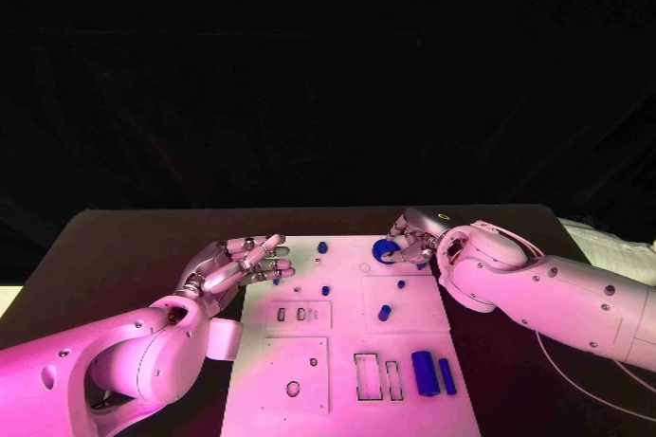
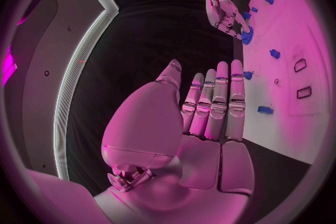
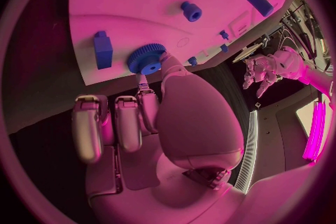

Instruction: Assemble the parts on the task board

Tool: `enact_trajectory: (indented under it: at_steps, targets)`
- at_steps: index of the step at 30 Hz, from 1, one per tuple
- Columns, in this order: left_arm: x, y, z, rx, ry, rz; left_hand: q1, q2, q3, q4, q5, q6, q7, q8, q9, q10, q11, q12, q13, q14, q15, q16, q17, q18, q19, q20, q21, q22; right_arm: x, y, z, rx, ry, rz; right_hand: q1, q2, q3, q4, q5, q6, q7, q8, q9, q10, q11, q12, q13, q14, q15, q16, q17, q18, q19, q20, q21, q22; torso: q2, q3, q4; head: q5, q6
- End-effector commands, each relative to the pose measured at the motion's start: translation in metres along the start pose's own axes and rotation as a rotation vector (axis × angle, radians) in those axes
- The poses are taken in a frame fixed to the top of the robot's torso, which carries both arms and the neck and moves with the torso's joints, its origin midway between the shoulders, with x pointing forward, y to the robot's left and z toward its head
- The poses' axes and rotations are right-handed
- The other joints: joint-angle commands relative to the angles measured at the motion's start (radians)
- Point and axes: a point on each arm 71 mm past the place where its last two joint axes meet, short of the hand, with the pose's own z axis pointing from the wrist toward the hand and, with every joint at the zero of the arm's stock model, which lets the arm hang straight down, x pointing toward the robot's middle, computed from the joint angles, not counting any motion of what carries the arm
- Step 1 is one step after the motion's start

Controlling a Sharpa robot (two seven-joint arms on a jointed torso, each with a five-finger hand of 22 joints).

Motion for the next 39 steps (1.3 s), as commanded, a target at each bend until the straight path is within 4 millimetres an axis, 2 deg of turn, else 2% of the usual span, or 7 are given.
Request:
enact_trajectory:
  at_steps: [1,5,8,13,29,32,39]
  targets:
    - [0.003,0.000,0.000,0.002,0.024,-0.012,0.007,0.001,0.001,-0.005,-0.003,-0.004,0.000,-0.005,-0.001,-0.005,-0.001,-0.006,-0.002,-0.003,0.004,-0.003,0.001,0.012,0.006,0.002,-0.005,-0.001,0.004,0.000,0.000,0.005,0.020,-0.033,0.003,0.017,0.006,-0.006,0.008,0.013,0.001,0.007,0.003,0.007,-0.002,0.006,0.057,0.074,0.006,0.007,0.105,-0.020,0.011,0.001,0.007,0.115,0.000,-0.0003,-0.0009,0.001,-0.001]
    - [0.003,0.000,0.000,0.001,0.025,-0.013,0.007,0.001,0.001,-0.005,-0.003,-0.004,0.000,-0.005,-0.001,-0.005,-0.001,-0.006,-0.002,-0.003,0.004,-0.003,0.001,0.012,0.006,0.002,-0.005,-0.001,0.004,0.003,0.000,-0.004,0.008,-0.044,0.023,0.034,0.019,-0.020,0.002,0.047,-0.007,0.023,0.010,0.015,-0.008,0.025,0.076,0.076,0.001,0.012,0.114,-0.022,0.018,-0.001,0.012,0.127,-0.001,0.0000,0.0002,0.000,-0.001]
    - [0.003,0.000,0.000,0.000,0.025,-0.013,0.007,0.001,0.001,-0.005,-0.003,-0.004,0.000,-0.005,-0.001,-0.005,-0.001,-0.006,-0.002,-0.003,0.004,-0.003,0.001,0.012,0.006,0.002,-0.005,-0.001,0.002,0.006,-0.001,-0.018,-0.020,-0.054,0.066,0.059,0.054,-0.047,-0.054,0.086,-0.021,0.041,0.021,0.024,-0.021,0.043,0.092,0.077,-0.009,0.016,0.122,-0.025,0.026,-0.009,0.017,0.139,0.000,0.0002,-0.0004,0.000,-0.001]
    - [0.003,0.000,0.000,0.000,0.026,-0.014,0.007,0.002,0.001,-0.006,-0.003,-0.005,0.000,-0.006,-0.001,-0.006,-0.001,-0.007,-0.002,-0.004,0.005,-0.004,0.002,0.011,0.006,0.002,-0.006,-0.002,0.000,0.017,-0.005,-0.080,-0.103,-0.079,0.112,0.084,0.112,-0.086,-0.091,0.115,-0.034,0.050,0.031,0.027,-0.033,0.050,0.102,0.077,-0.020,0.017,0.124,-0.027,0.032,-0.021,0.021,0.149,-0.001,0.0005,-0.0011,0.001,-0.001]
    - [0.004,0.000,0.001,-0.004,0.025,-0.013,0.027,0.008,0.006,-0.030,-0.003,-0.009,0.001,-0.006,-0.001,-0.009,0.000,-0.011,-0.003,-0.005,0.005,-0.009,0.010,0.012,0.008,0.002,-0.013,-0.002,0.006,0.077,-0.018,-0.252,-0.161,-0.059,0.071,0.066,0.175,-0.094,-0.065,0.101,-0.026,0.024,0.033,0.027,-0.027,0.045,0.106,0.077,-0.016,0.018,0.127,-0.028,0.034,-0.021,0.023,0.154,0.000,-0.0003,0.0013,0.003,0.008]
    - [0.004,0.000,0.001,-0.005,0.025,-0.013,0.029,0.010,0.007,-0.033,-0.003,-0.009,0.001,-0.006,-0.001,-0.009,0.000,-0.011,-0.003,-0.005,0.005,-0.010,0.011,0.012,0.008,0.002,-0.014,-0.002,0.009,0.088,-0.018,-0.276,-0.159,-0.051,0.065,0.063,0.179,-0.093,-0.065,0.099,-0.025,0.021,0.032,0.027,-0.026,0.044,0.105,0.077,-0.015,0.018,0.127,-0.028,0.034,-0.020,0.023,0.154,0.000,-0.0007,-0.0001,0.007,0.008]
    - [0.004,0.001,0.001,-0.004,0.021,-0.011,0.035,0.013,0.011,-0.039,-0.002,-0.009,0.000,-0.005,-0.001,-0.008,-0.001,-0.012,-0.003,-0.004,0.004,-0.011,0.013,0.012,0.009,0.002,-0.015,-0.002,0.021,0.108,-0.013,-0.306,-0.132,-0.030,0.057,0.061,0.185,-0.092,-0.066,0.097,-0.023,0.017,0.033,0.026,-0.025,0.042,0.105,0.077,-0.014,0.018,0.126,-0.028,0.033,-0.019,0.023,0.154,0.000,-0.0005,0.0021,0.009,0.008]
